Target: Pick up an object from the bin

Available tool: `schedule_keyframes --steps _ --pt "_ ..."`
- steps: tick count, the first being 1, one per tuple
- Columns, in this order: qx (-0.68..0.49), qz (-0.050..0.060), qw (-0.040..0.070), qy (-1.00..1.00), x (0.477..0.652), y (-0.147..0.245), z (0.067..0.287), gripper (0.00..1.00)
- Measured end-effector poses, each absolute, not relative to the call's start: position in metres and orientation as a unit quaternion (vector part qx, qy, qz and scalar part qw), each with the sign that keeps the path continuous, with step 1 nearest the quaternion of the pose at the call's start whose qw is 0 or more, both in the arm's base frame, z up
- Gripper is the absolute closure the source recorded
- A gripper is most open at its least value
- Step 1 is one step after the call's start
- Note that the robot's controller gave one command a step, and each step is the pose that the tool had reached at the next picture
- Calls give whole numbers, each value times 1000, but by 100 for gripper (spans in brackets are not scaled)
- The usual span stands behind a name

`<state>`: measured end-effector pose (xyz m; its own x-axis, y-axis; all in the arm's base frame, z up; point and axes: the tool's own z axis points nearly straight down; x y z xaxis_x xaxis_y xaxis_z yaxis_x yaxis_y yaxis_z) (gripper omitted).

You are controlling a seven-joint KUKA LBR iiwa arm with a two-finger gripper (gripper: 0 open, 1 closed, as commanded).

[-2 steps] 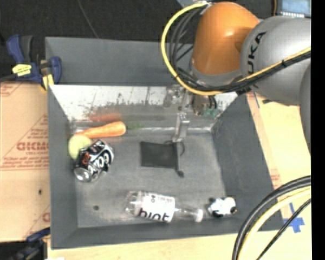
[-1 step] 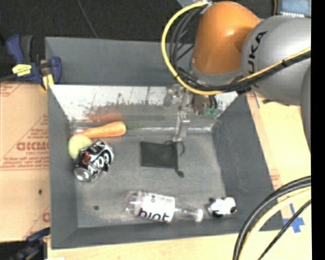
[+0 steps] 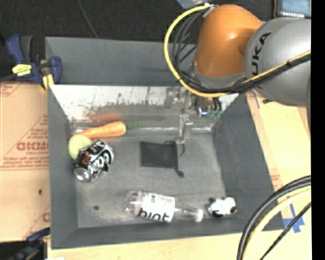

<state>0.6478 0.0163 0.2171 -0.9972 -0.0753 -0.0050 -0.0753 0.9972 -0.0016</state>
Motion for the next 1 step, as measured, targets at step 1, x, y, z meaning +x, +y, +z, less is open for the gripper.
schedule_keyframes --steps 1 --pt "-112 -1 2 994 635 1 199 0"
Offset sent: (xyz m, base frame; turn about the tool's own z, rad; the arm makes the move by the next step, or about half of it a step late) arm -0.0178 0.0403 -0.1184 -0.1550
